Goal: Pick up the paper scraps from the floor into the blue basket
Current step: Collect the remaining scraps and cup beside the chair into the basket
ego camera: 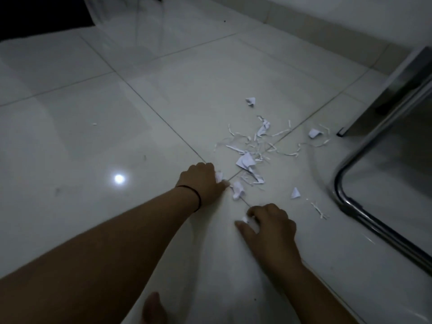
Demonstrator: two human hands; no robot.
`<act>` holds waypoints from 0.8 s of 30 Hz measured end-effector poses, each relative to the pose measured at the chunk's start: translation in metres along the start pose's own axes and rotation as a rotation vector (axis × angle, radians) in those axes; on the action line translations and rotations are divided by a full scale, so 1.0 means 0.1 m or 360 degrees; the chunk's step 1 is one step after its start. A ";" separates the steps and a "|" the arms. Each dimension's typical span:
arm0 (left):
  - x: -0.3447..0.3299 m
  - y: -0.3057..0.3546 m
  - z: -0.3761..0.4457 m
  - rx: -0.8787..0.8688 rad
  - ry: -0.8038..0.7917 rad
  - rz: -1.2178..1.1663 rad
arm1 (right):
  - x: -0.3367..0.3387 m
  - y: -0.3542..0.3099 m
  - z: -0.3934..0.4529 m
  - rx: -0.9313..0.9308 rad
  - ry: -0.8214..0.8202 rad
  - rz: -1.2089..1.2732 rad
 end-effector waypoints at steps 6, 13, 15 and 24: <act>0.12 -0.03 -0.06 -0.0177 0.0198 -0.0323 | -0.07 -0.07 0.02 0.0065 0.0085 -0.0098; 0.24 0.12 -0.10 -0.0330 0.0253 -0.0563 | 0.47 0.56 0.13 -0.0390 0.0469 0.0489; 0.31 0.08 -0.11 -0.0310 0.0356 -0.0667 | 0.55 0.78 0.18 -0.0552 0.0521 0.0375; -0.05 0.20 -0.17 -0.0416 0.0121 -0.0008 | 0.32 0.97 0.29 -0.0546 0.0292 -0.0187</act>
Point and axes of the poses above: each hand's wrist, its own z-axis towards the middle knuckle, its own x-axis out of the back of the hand, y = z × x, the point moved 8 cm from there along z, towards the middle knuckle, and after that the axes turned 3 degrees about -z, right-handed, at the moved point
